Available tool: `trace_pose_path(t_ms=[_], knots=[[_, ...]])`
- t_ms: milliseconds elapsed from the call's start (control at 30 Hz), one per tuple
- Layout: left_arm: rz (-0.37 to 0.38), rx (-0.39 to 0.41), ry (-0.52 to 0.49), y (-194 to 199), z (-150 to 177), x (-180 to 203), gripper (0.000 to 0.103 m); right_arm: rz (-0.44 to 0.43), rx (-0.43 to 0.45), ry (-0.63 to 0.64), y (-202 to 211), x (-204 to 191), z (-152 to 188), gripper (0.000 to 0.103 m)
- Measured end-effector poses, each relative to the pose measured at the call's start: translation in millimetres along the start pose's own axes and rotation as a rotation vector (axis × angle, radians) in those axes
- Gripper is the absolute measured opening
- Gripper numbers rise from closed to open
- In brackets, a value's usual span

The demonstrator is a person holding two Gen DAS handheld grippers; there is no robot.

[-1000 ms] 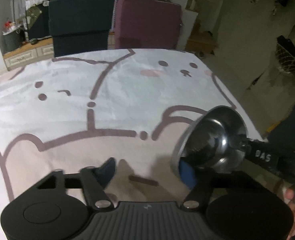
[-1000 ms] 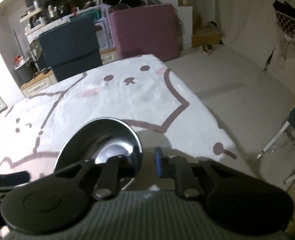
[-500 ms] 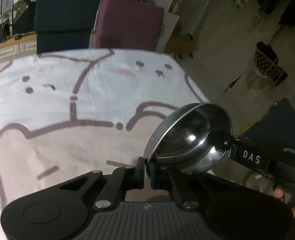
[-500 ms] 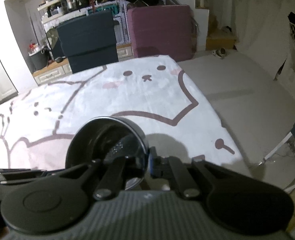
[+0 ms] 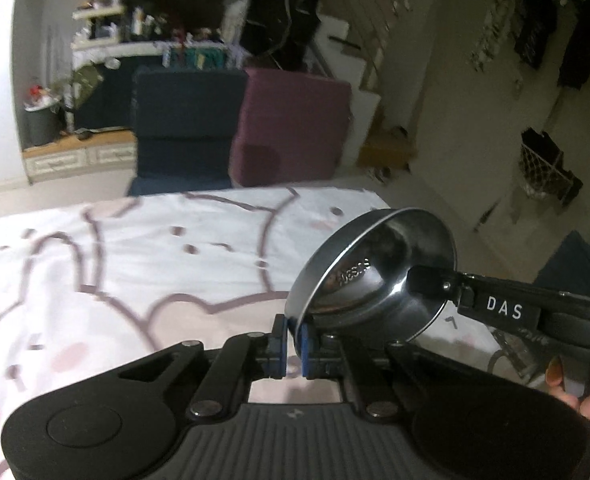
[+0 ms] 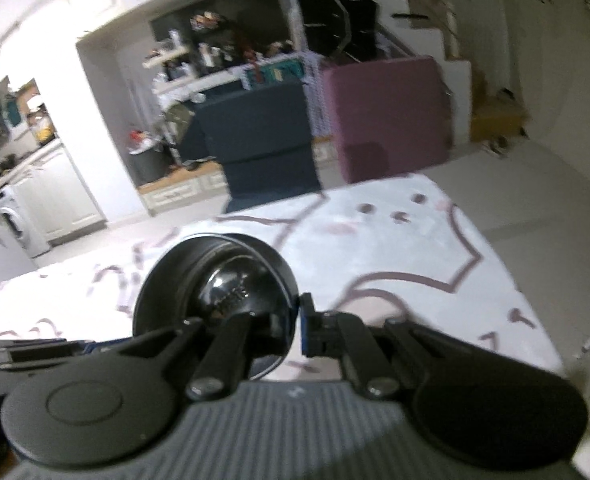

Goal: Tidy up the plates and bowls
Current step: 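Lift the steel bowl with both grippers and carry it over the steel tray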

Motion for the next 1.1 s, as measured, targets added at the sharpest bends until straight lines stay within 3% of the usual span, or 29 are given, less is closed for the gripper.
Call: trace_pose_path(t_ms=[500, 733, 1100], knots=[[-0.167, 0.068, 0.099, 130, 45, -113, 0.008, -0.218, -0.021, 0.125, 38, -151, 31, 0.006], [-0.253, 0.051, 0.161, 173, 80, -172, 0.008, -0.333, -0.119, 0.143, 31, -220, 62, 0.008], [-0.344, -0.027, 0.239, 214, 135, -242, 0.007, -0.396, -0.267, 0.197, 29, -316, 131, 0.01]])
Point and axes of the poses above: each gripper's, at about its wrist camera, not at the fingertips, and y roughly against the way its jaws point, x to its right, z to its underside, the point moved 8 cm from there along -y, roughly the way its jaws point, and after that the axes turned 2 degrees about -y, right-handed, at the moved point
